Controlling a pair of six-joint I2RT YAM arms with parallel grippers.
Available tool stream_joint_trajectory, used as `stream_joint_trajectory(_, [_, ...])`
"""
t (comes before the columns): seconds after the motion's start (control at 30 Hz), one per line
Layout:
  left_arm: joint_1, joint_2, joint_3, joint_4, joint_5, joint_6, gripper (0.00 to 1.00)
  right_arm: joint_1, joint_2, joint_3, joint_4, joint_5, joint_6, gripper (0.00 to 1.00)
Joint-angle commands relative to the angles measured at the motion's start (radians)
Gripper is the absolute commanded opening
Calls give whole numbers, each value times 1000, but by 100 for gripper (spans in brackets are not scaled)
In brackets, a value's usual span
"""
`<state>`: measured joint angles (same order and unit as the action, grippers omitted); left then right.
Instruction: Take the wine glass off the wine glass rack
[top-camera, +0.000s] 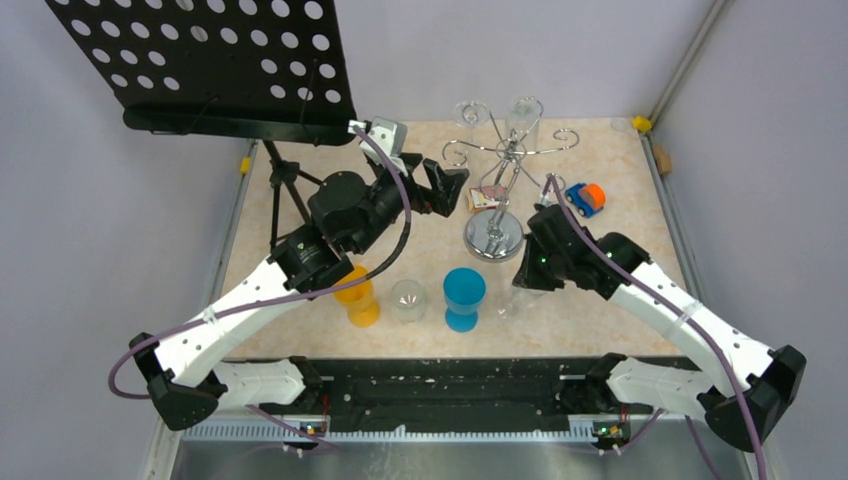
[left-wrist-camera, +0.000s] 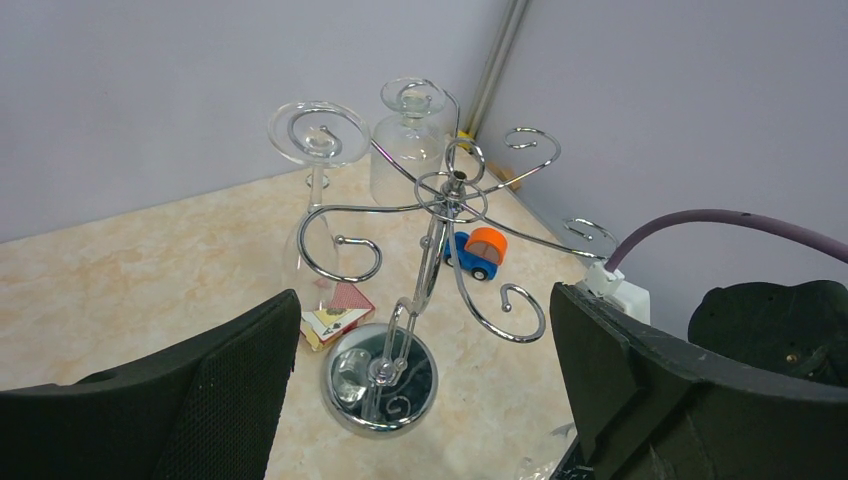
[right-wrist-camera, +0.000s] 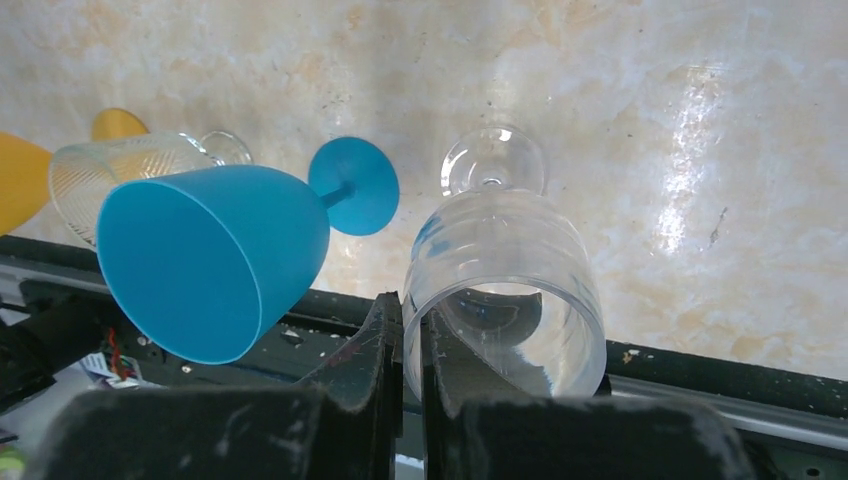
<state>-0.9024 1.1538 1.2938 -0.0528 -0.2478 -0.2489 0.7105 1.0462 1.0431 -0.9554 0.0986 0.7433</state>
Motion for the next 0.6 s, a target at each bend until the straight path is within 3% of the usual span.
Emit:
stream_joint_trajectory(0.0, [11,-31,1,42,8,2,97,55,38,106,-54,104,12,0])
stream_joint_trajectory(0.57, [37,-48,-11,33,23,-6,96,90,85,132,-59,43,-12,18])
